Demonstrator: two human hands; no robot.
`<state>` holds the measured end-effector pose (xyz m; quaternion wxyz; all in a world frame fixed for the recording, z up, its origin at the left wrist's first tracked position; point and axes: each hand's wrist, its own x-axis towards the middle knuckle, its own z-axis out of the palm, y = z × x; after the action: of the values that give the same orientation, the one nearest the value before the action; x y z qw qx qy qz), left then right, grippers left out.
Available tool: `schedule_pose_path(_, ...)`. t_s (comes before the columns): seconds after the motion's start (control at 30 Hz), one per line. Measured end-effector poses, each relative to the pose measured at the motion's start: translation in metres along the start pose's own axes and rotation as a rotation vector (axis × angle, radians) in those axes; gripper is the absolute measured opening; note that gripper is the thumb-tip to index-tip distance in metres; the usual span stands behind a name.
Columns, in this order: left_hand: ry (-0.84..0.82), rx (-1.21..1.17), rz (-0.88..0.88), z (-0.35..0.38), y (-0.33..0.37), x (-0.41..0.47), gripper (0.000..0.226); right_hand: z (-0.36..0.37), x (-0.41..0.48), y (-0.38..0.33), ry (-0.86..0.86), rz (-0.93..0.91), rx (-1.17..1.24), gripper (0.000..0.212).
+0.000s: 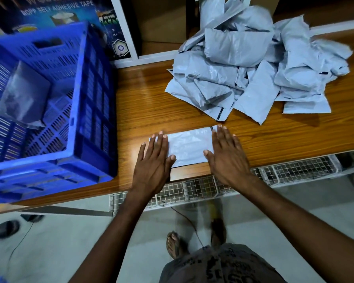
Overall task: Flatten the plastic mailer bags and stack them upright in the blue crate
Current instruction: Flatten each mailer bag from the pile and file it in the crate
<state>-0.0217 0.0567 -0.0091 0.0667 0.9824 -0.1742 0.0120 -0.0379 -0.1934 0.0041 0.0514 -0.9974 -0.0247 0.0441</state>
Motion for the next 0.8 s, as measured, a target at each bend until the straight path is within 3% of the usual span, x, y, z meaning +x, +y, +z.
schedule_pose_path(0.1, -0.008, -0.046, 0.027, 0.002, 0.005, -0.004, 0.065, -0.005, 0.005, -0.021, 0.04, -0.269, 0.016, 0.068)
schedule_pose_path(0.17, -0.048, -0.107, -0.003, 0.008, 0.0, -0.01, 0.068, -0.005, 0.005, -0.03, 0.016, -0.348, 0.051, 0.065)
schedule_pose_path(0.3, 0.012, -0.194, -0.058, 0.009, -0.012, -0.027, 0.07, -0.002, -0.008, -0.035, -0.022, -0.334, 0.112, 0.067)
schedule_pose_path(0.43, 0.082, -0.271, -0.08, 0.006, -0.013, -0.033, 0.064, 0.007, -0.021, -0.042, -0.093, -0.374, 0.021, 0.08)
schedule_pose_path(0.67, 0.206, -0.445, -0.109, -0.001, -0.014, -0.054, 0.055, 0.026, -0.04, -0.049, 0.031, -0.366, -0.103, 0.079)
schedule_pose_path(0.8, 0.293, -0.457, -0.109, -0.016, -0.009, -0.062, 0.05, 0.015, -0.054, -0.055, 0.026, -0.374, -0.087, 0.093)
